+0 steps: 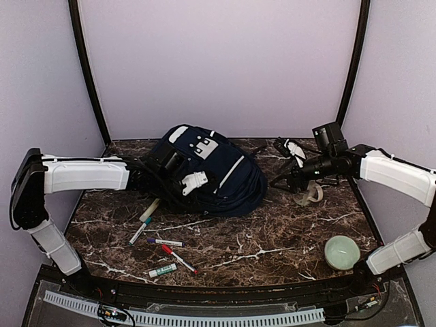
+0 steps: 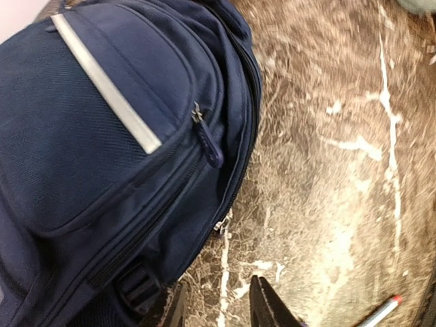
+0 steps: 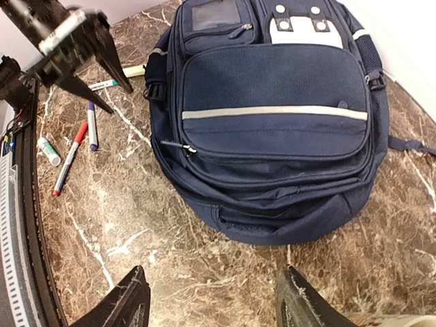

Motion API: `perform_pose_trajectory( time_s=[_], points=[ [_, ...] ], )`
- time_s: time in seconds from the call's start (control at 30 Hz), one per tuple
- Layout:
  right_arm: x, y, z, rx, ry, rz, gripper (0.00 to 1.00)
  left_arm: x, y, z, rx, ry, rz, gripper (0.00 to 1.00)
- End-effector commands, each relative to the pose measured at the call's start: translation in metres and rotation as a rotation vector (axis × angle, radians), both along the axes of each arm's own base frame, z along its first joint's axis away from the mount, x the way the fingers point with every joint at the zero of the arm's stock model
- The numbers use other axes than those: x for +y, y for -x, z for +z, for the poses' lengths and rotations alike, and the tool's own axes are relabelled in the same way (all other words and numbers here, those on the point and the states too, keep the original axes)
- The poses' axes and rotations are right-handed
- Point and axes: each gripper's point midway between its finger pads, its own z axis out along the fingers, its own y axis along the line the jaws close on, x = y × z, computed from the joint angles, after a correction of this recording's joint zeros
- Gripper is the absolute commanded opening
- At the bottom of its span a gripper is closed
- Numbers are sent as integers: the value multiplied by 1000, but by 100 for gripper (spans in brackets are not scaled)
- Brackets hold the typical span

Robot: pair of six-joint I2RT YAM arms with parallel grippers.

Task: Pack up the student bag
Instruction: Pick up the student bag from the center of the board.

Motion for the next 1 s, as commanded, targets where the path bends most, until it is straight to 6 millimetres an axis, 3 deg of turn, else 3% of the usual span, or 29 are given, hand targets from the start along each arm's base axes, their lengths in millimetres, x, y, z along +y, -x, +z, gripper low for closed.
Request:
perform_pose_trajectory(
  time_s=[0.0, 0.33, 0.57, 0.8, 0.97],
  points=[
    [7, -11, 9, -77, -30, 32, 62, 1, -5, -20, -45, -135, -122, 34],
    [6, -8, 9, -82, -41, 44, 61, -9, -22, -54, -112, -244, -196, 33],
    [6, -10, 3, -65, -32, 41, 61, -11, -33, -75, -196, -321, -201, 22],
    [5, -19, 0, -54, -16, 2, 59, -27, -38, -54, -216, -213, -157, 0],
    [17, -23, 2, 3, 3, -16, 51, -53, -29, -18, -183, -12, -165, 0]
  ],
)
